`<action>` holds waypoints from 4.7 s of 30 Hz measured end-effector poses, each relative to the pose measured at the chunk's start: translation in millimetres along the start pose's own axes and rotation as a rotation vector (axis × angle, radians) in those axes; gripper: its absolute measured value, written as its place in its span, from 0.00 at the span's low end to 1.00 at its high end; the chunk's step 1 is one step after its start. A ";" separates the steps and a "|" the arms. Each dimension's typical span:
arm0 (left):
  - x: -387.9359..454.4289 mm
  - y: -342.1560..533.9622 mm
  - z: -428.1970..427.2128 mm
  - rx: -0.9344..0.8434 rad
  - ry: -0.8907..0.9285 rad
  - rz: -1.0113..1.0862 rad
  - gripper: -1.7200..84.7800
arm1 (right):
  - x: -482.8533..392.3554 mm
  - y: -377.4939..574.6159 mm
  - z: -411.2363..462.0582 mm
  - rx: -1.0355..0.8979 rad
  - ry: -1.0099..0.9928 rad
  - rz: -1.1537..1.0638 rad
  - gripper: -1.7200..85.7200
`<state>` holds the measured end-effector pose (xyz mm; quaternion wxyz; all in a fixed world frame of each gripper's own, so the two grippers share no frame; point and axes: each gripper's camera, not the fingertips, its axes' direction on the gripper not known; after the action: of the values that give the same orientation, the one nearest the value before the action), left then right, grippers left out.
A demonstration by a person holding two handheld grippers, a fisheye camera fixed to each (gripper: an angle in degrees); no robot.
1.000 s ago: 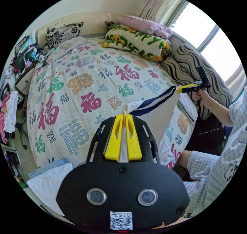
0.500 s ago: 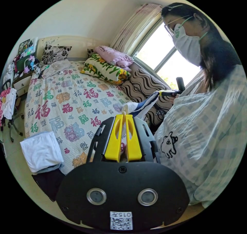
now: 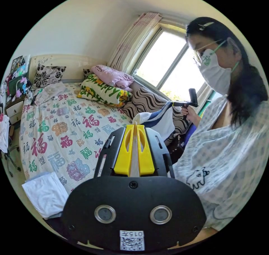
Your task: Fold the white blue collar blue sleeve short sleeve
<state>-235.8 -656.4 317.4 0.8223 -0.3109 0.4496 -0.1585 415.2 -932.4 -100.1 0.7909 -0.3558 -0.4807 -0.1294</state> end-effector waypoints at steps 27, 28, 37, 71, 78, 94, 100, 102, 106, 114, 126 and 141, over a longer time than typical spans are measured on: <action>-265.0 285.4 333.2 -0.415 -0.100 -0.944 0.14 | 395.1 246.1 246.1 -0.520 -0.163 0.869 0.10; -267.7 284.8 342.2 -0.422 -0.097 -0.935 0.14 | 403.9 245.8 257.4 -0.558 -0.161 0.862 0.10; -301.0 269.8 410.5 -0.485 -0.131 -0.857 0.13 | 475.5 251.7 252.5 -0.610 -0.255 0.873 0.06; -325.7 236.8 559.6 -0.666 -0.098 -1.108 0.09 | 610.2 302.1 158.5 -0.859 -0.237 0.904 0.08; -329.8 75.0 611.4 -0.798 -0.312 -0.689 0.11 | 671.5 222.0 119.4 -0.542 -0.141 0.834 0.08; -307.6 -222.9 975.0 -0.833 -0.309 0.013 0.11 | 749.5 91.2 227.4 -0.291 -0.248 0.837 0.07; -284.1 -232.5 1016.1 -0.931 -0.334 0.178 0.04 | 744.1 81.5 220.9 -0.248 -0.236 0.815 0.02; -273.1 -249.7 1011.2 -0.822 -0.259 0.207 0.02 | 743.7 83.6 209.8 -0.200 -0.195 0.845 0.02; -267.9 -268.4 1014.2 -0.768 -0.113 0.224 0.02 | 742.3 88.6 198.6 -0.116 -0.151 0.920 0.02; -291.2 -280.1 964.6 -0.596 -0.004 0.059 0.02 | 704.7 58.2 218.7 -0.088 -0.138 0.822 0.02; -367.0 -180.3 770.3 -0.465 -0.286 -0.382 0.04 | 562.2 -26.5 341.3 -0.361 -0.342 0.300 0.07; -384.9 -147.3 720.7 -0.563 -0.225 -0.310 0.05 | 499.6 -75.6 482.7 -0.577 -0.228 0.308 0.01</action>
<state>160.9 -294.1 950.4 0.7148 -0.6059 0.3294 -0.1160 303.1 -585.9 496.3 0.6092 -0.6454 -0.4502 -0.0984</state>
